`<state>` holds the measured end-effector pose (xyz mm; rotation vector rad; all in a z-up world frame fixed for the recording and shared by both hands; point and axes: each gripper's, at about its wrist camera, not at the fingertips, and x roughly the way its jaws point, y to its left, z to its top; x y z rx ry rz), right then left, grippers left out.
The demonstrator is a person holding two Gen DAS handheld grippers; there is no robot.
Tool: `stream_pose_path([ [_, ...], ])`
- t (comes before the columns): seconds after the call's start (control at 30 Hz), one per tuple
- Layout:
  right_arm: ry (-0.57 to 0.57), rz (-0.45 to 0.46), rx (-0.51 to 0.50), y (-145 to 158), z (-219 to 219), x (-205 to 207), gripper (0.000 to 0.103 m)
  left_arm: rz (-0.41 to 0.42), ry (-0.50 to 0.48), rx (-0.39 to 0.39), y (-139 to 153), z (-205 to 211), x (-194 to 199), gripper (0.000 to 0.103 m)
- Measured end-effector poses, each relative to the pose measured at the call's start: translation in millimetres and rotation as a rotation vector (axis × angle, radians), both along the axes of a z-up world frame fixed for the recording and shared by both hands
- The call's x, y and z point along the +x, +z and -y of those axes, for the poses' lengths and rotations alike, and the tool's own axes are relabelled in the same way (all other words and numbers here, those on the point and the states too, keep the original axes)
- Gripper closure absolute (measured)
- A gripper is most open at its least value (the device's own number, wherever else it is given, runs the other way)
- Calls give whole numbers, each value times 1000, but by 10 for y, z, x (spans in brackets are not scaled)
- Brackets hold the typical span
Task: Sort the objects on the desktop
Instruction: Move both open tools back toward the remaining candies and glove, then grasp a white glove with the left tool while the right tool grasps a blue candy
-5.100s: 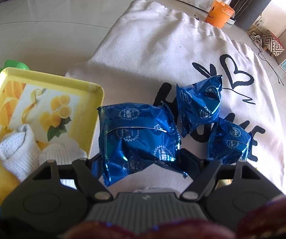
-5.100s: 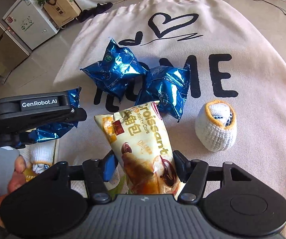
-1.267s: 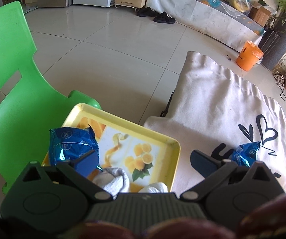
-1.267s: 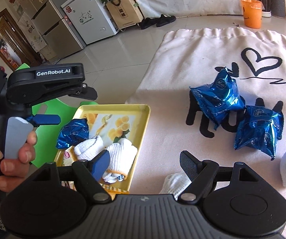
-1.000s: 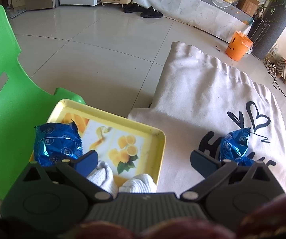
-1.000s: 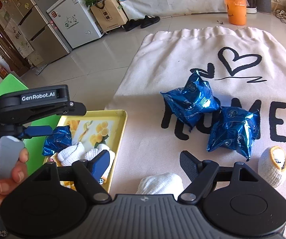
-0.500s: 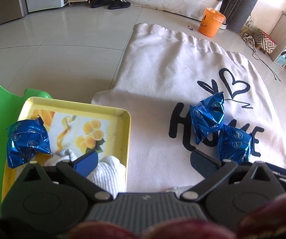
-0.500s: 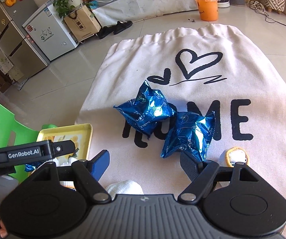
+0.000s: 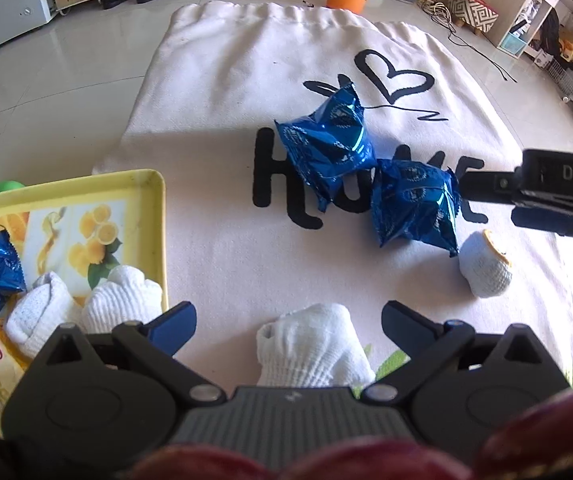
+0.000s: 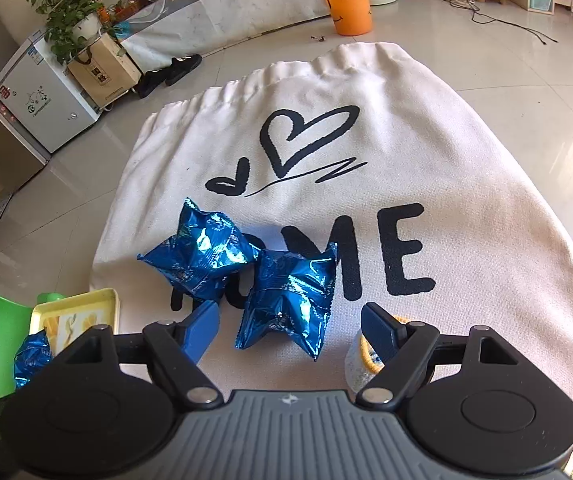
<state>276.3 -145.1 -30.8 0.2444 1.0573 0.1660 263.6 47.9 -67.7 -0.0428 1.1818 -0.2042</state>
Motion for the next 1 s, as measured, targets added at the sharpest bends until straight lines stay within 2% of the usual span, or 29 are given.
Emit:
stream_pose_path([
  [0.23, -33, -42, -9, -183, 83, 213, 24, -49, -67, 22, -141, 186, -33, 1],
  [0.37, -4, -51, -18, -263, 39, 280, 24, -65, -104, 48, -214, 253, -43, 1],
  [1.0, 43, -72, -42, -600, -237, 456, 25, -149, -113, 93, -533, 345, 31, 1],
])
